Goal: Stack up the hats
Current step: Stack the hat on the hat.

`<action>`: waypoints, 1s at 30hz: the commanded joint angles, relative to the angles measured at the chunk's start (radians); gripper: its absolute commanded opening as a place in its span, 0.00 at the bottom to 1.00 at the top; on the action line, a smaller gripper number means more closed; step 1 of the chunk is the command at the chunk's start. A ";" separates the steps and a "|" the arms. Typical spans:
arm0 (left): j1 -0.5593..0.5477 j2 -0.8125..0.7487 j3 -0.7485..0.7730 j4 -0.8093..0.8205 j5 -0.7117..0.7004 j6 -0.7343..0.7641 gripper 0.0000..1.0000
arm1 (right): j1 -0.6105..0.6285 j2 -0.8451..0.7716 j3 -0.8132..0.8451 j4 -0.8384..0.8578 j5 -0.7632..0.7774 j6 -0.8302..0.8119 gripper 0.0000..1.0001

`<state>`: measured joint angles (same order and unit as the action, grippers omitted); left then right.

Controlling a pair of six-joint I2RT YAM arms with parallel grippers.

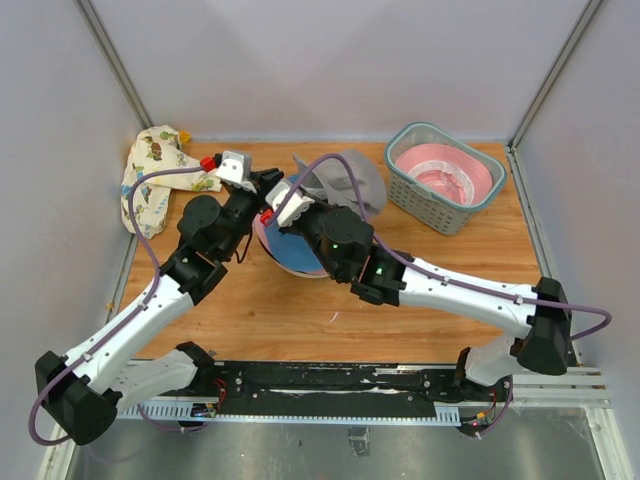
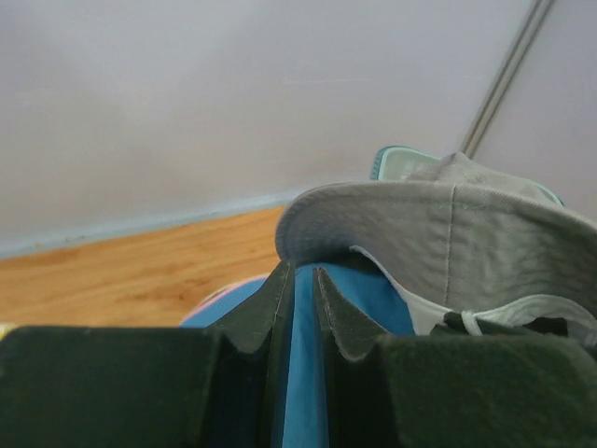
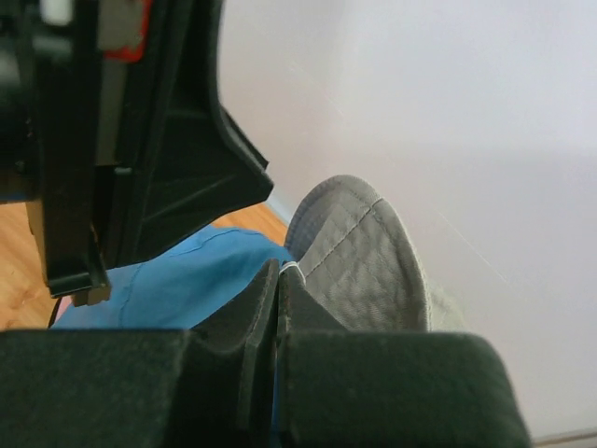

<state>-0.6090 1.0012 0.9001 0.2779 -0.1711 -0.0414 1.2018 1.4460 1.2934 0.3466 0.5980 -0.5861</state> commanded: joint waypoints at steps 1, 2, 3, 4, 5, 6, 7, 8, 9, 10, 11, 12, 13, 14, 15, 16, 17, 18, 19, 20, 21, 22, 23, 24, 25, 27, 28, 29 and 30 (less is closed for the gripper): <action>0.003 -0.057 -0.058 -0.034 -0.146 -0.180 0.17 | -0.007 0.063 0.047 -0.065 -0.070 0.020 0.01; 0.003 -0.068 -0.072 -0.040 -0.174 -0.213 0.17 | -0.006 0.074 0.048 -0.067 -0.081 0.028 0.00; 0.003 -0.079 -0.084 -0.049 -0.206 -0.245 0.16 | -0.003 0.085 0.050 -0.067 -0.090 0.032 0.00; 0.003 -0.091 -0.100 -0.052 -0.235 -0.270 0.16 | 0.002 0.098 0.052 -0.064 -0.096 0.029 0.01; 0.003 -0.103 -0.115 -0.056 -0.260 -0.291 0.15 | 0.009 0.116 0.054 -0.061 -0.098 0.025 0.01; 0.003 -0.115 -0.131 -0.060 -0.292 -0.316 0.15 | 0.017 0.128 0.058 -0.056 -0.098 0.017 0.01; 0.003 -0.126 -0.147 -0.065 -0.324 -0.337 0.15 | 0.026 0.142 0.063 -0.051 -0.096 0.007 0.01; 0.003 -0.138 -0.162 -0.067 -0.351 -0.354 0.14 | 0.035 0.158 0.070 -0.048 -0.092 -0.003 0.01; 0.003 -0.151 -0.178 -0.068 -0.378 -0.367 0.14 | 0.043 0.172 0.077 -0.048 -0.088 -0.012 0.00; 0.003 -0.165 -0.191 -0.071 -0.405 -0.379 0.14 | 0.050 0.185 0.085 -0.048 -0.086 -0.018 0.00; 0.003 -0.178 -0.205 -0.075 -0.435 -0.391 0.14 | 0.054 0.197 0.090 -0.047 -0.088 -0.020 0.01; 0.003 -0.191 -0.215 -0.082 -0.468 -0.404 0.14 | 0.059 0.204 0.094 -0.049 -0.088 -0.018 0.01; 0.003 -0.205 -0.226 -0.088 -0.508 -0.415 0.14 | 0.062 0.211 0.098 -0.048 -0.089 -0.016 0.01; 0.003 -0.216 -0.237 -0.090 -0.529 -0.420 0.14 | 0.067 0.218 0.101 -0.048 -0.090 -0.014 0.01; 0.003 -0.226 -0.248 -0.089 -0.543 -0.424 0.13 | 0.071 0.227 0.104 -0.052 -0.092 -0.012 0.01; 0.004 -0.234 -0.258 -0.088 -0.552 -0.430 0.14 | 0.076 0.236 0.109 -0.054 -0.090 -0.013 0.01; 0.003 -0.237 -0.267 -0.087 -0.559 -0.436 0.14 | 0.081 0.246 0.113 -0.056 -0.089 -0.014 0.00; 0.003 -0.239 -0.274 -0.085 -0.562 -0.440 0.15 | 0.087 0.254 0.118 -0.058 -0.087 -0.016 0.01; 0.003 -0.238 -0.280 -0.083 -0.562 -0.445 0.16 | 0.093 0.261 0.120 -0.056 -0.084 -0.019 0.01; 0.003 -0.234 -0.285 -0.083 -0.562 -0.449 0.18 | 0.097 0.267 0.122 -0.057 -0.082 -0.019 0.01; 0.003 -0.231 -0.289 -0.083 -0.562 -0.454 0.21 | 0.099 0.273 0.124 -0.060 -0.081 -0.016 0.01; 0.003 -0.228 -0.293 -0.085 -0.564 -0.459 0.23 | 0.101 0.277 0.126 -0.065 -0.081 -0.011 0.00; 0.003 -0.228 -0.296 -0.086 -0.570 -0.467 0.25 | 0.103 0.281 0.125 -0.070 -0.082 -0.004 0.01; 0.003 -0.227 -0.300 -0.089 -0.578 -0.475 0.26 | 0.104 0.283 0.125 -0.077 -0.085 0.005 0.02; 0.003 -0.228 -0.306 -0.091 -0.585 -0.484 0.28 | 0.104 0.287 0.123 -0.085 -0.087 0.013 0.03; 0.003 -0.233 -0.315 -0.092 -0.596 -0.497 0.32 | 0.107 0.292 0.116 -0.091 -0.089 0.027 0.08; 0.003 -0.235 -0.319 -0.094 -0.601 -0.505 0.33 | 0.109 0.293 0.112 -0.093 -0.089 0.032 0.12; 0.003 -0.238 -0.323 -0.095 -0.608 -0.510 0.37 | 0.113 0.296 0.110 -0.095 -0.089 0.036 0.16; 0.003 -0.239 -0.324 -0.100 -0.614 -0.517 0.39 | 0.117 0.299 0.107 -0.097 -0.088 0.039 0.20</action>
<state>-0.6022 0.7609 0.6014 0.1932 -0.7204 -0.5110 1.2728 1.7126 1.3808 0.2626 0.5278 -0.5617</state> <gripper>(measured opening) 0.354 0.138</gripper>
